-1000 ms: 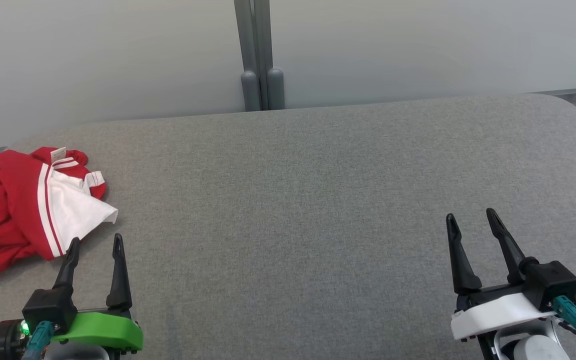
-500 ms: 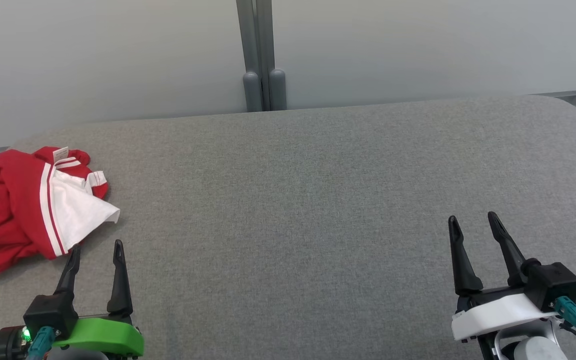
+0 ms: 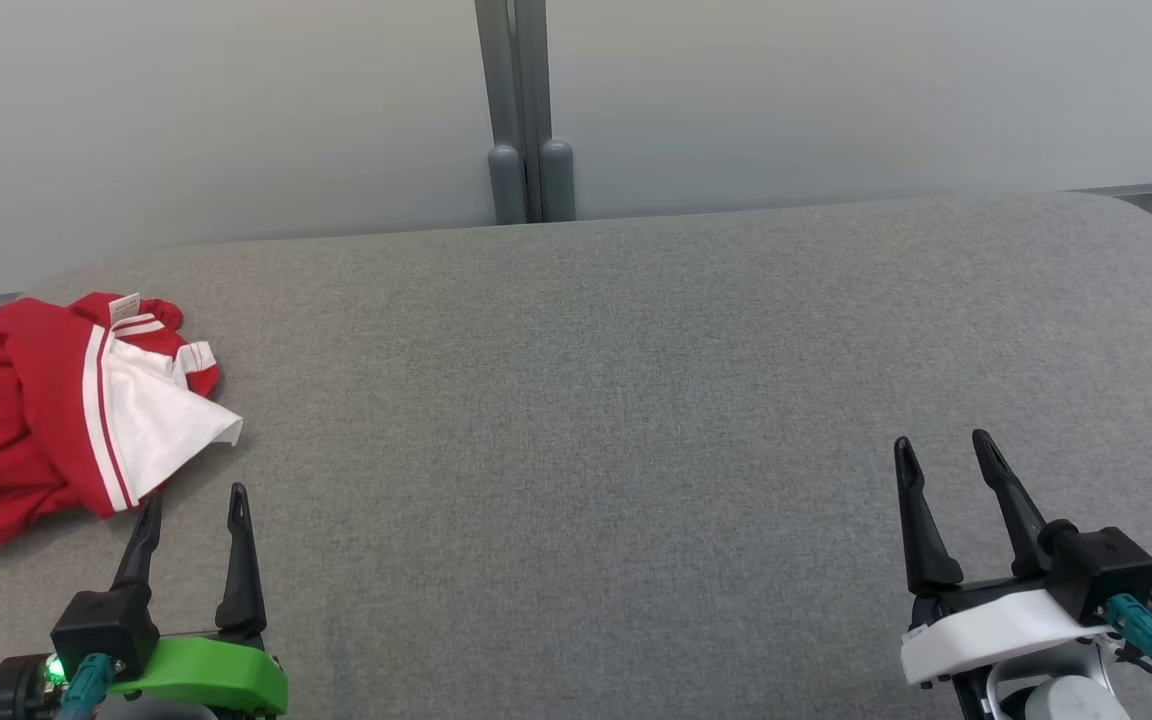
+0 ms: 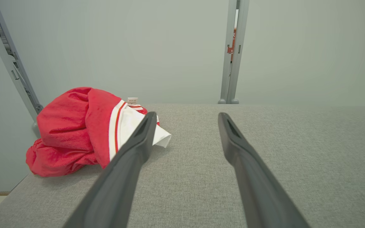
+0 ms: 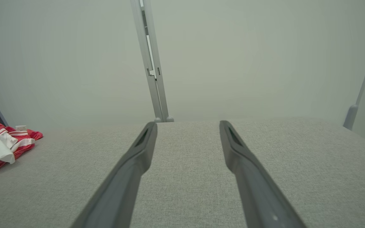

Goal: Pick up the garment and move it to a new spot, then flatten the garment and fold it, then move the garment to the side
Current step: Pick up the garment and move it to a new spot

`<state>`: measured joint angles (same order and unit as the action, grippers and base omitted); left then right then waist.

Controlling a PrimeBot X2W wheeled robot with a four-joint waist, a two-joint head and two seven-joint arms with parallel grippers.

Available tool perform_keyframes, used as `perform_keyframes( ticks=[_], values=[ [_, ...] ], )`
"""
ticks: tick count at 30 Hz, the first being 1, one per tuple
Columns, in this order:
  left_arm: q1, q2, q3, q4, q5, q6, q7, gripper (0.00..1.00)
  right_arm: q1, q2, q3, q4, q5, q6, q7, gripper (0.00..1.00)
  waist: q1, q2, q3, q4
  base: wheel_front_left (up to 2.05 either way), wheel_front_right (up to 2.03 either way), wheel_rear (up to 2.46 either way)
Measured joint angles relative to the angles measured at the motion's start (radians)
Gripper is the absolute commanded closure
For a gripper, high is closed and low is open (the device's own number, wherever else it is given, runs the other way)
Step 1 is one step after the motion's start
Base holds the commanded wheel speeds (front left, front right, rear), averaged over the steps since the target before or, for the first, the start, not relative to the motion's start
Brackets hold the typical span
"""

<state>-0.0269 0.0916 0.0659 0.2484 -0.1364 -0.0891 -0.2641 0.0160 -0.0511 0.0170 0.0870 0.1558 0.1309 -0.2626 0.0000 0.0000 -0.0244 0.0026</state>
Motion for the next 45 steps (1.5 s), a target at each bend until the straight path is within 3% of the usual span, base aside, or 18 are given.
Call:
perform_keyframes(
  ticks=[9,18,45],
  values=[
    [-0.004,0.002,0.002,0.013,0.014,0.008,0.000,0.00,0.000,0.000,0.004,0.002,0.003,0.000,0.000,0.00,0.0000,0.0000,0.001,0.020,0.00,0.00,0.00],
    [-0.006,0.004,0.000,0.017,0.017,0.015,0.000,0.00,0.005,0.001,0.005,0.020,0.002,0.000,0.000,0.00,0.0000,0.0000,0.002,0.082,0.00,0.00,0.00],
    [0.001,0.030,0.011,0.012,0.020,0.029,0.000,0.00,0.016,0.002,0.018,0.048,0.017,0.000,0.000,0.00,0.0000,0.0000,0.010,0.381,0.00,0.00,0.00]
  ],
)
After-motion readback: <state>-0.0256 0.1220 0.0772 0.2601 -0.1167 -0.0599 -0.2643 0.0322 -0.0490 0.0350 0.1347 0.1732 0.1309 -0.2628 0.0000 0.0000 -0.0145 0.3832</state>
